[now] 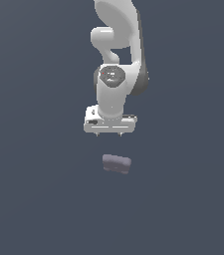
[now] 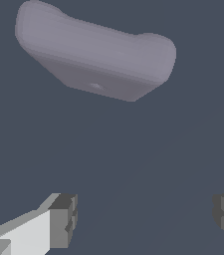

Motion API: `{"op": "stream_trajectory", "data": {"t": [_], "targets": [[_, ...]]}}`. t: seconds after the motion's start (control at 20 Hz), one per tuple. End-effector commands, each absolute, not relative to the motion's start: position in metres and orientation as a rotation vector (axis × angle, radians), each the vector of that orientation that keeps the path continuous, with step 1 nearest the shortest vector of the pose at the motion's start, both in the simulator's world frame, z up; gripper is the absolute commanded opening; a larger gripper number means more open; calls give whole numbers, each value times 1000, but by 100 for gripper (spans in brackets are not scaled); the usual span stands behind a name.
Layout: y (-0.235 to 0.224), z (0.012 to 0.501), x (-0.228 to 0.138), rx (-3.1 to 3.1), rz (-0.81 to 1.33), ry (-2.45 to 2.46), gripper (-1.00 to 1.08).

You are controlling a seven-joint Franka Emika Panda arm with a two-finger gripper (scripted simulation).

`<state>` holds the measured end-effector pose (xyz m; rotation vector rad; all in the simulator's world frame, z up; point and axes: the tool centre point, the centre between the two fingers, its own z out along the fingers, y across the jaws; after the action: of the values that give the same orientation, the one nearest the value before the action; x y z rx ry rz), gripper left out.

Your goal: Pick up the object and move it to a goal position.

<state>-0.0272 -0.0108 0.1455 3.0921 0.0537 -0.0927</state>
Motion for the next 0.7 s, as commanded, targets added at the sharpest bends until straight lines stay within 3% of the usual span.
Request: {"op": "stream_trajectory", "data": {"t": [0.0,0.65], "targets": [[-11,146,-27,3092,-93,54,100],[-6,144,-26,3092,-80,22,100]]}}
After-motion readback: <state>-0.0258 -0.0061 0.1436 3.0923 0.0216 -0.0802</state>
